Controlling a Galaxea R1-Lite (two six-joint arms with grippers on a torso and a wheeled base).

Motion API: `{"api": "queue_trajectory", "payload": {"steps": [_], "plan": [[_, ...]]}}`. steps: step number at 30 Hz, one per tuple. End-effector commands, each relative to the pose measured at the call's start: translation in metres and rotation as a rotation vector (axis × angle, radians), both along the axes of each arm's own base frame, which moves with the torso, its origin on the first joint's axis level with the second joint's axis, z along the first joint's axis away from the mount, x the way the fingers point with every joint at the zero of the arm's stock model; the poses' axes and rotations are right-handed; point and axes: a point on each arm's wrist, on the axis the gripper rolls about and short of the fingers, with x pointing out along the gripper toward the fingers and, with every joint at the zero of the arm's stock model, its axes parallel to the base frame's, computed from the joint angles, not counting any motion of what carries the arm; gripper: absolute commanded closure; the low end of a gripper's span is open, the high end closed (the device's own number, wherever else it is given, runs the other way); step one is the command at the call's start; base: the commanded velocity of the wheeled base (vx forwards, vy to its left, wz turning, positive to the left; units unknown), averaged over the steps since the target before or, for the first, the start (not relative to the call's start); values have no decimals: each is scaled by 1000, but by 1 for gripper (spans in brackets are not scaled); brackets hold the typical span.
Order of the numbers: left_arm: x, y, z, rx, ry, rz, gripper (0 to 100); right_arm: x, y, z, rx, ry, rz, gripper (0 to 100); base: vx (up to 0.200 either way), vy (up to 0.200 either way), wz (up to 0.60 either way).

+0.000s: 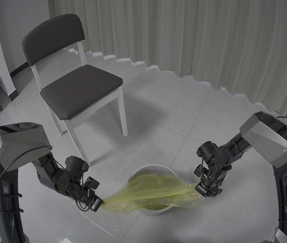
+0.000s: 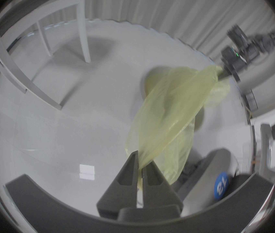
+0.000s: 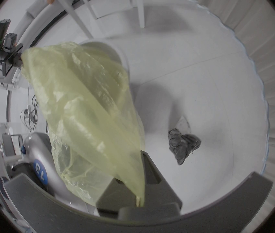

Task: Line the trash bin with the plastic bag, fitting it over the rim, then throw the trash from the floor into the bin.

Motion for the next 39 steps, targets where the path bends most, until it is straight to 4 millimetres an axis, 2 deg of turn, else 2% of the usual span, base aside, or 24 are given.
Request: {"api": "queue_trajectory", "payload": {"steps": [1, 6, 8, 14, 18, 21, 27, 28, 34, 35, 37, 39], "plan": [[-30, 21, 31, -27, 42, -59, 100, -20, -8, 32, -17, -5, 91, 100, 0, 0, 0], [-26, 30, 37, -43, 88, -72, 100, -22, -23, 44, -46, 55, 132, 100, 0, 0, 0], [-22, 29, 36, -42, 90, -72, 100, -21, -25, 43, -61, 56, 127, 100, 0, 0, 0], [-17, 24, 32, -38, 83, -88, 100, -12, -21, 38, -85, 27, 127, 100, 0, 0, 0], [-7, 19, 24, -7, 81, -90, 100, -2, -11, 22, -122, 14, 140, 100, 0, 0, 0], [-3, 14, 23, 11, 67, -91, 100, 2, -9, 20, -119, 7, 145, 100, 0, 0, 0], [29, 3, 17, -1, 5, -67, 100, 21, -5, 17, -109, -34, 129, 100, 0, 0, 0], [37, -3, 14, -10, 6, -51, 100, 26, -6, 16, -107, -40, 123, 100, 0, 0, 0], [59, -14, 5, -13, -13, -13, 100, 37, -9, 13, -103, -52, 105, 100, 0, 0, 0], [70, -17, 12, -32, -51, 21, 100, 40, -11, 14, -101, -61, 100, 100, 0, 0, 0], [80, -18, 26, -67, -71, 73, 100, 46, -13, 19, -95, -84, 87, 100, 0, 0, 0], [80, -19, 35, -83, -73, 98, 100, 47, -16, 22, -94, -88, 79, 100, 0, 0, 0]]}}
